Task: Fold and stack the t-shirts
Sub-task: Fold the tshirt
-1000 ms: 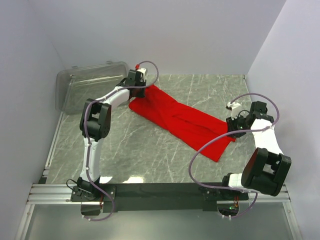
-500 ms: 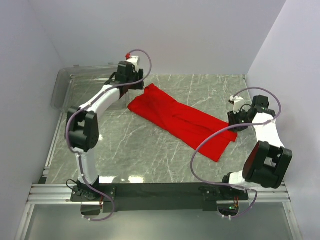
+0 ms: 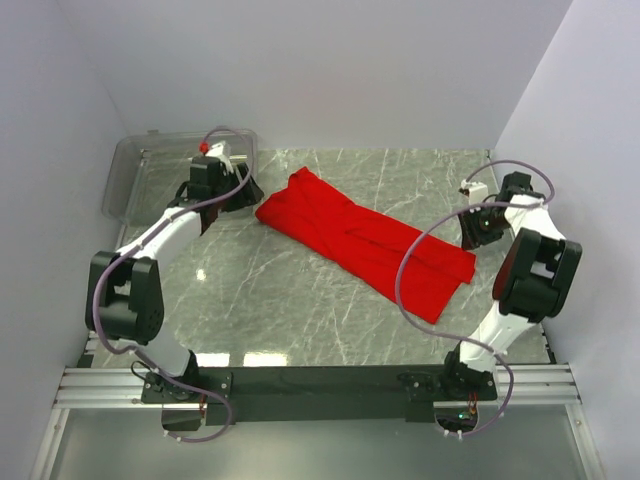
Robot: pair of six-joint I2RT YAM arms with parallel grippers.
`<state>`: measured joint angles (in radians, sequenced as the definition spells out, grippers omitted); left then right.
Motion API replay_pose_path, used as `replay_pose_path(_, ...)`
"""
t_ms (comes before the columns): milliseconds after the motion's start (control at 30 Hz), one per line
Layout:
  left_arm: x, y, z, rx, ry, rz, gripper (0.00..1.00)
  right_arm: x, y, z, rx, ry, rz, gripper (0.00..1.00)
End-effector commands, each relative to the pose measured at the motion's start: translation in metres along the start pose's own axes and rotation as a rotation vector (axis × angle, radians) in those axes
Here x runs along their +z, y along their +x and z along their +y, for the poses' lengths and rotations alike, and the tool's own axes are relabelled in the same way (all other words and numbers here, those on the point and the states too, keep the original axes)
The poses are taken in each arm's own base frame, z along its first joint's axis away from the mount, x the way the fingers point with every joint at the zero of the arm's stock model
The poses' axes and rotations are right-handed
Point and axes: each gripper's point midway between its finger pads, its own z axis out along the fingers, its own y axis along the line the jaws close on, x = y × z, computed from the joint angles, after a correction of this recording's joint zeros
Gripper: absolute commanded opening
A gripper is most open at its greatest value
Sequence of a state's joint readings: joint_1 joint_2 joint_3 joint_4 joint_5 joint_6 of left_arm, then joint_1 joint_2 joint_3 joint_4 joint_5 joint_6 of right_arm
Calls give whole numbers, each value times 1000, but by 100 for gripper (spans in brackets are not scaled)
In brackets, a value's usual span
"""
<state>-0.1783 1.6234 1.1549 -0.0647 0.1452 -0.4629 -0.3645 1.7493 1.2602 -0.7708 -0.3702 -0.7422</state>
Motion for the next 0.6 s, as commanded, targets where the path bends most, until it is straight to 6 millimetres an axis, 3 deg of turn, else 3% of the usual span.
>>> replay_pose_path(0,-24,1,-31,-32,123,-20,73,0,-16,-25,-33,50,15,49)
replay_pose_path(167,-38,19,-26,-68,116,-6,72,15,-10,-26,-73,-20,90,49)
replay_pose_path(267,-42,32,-21,-88,106,12,72,22,0,-16,-92,-90,133,49)
replay_pose_path(567,-47,46,-18,-119,105,36,72,32,21,-1,-111,-158,184,49)
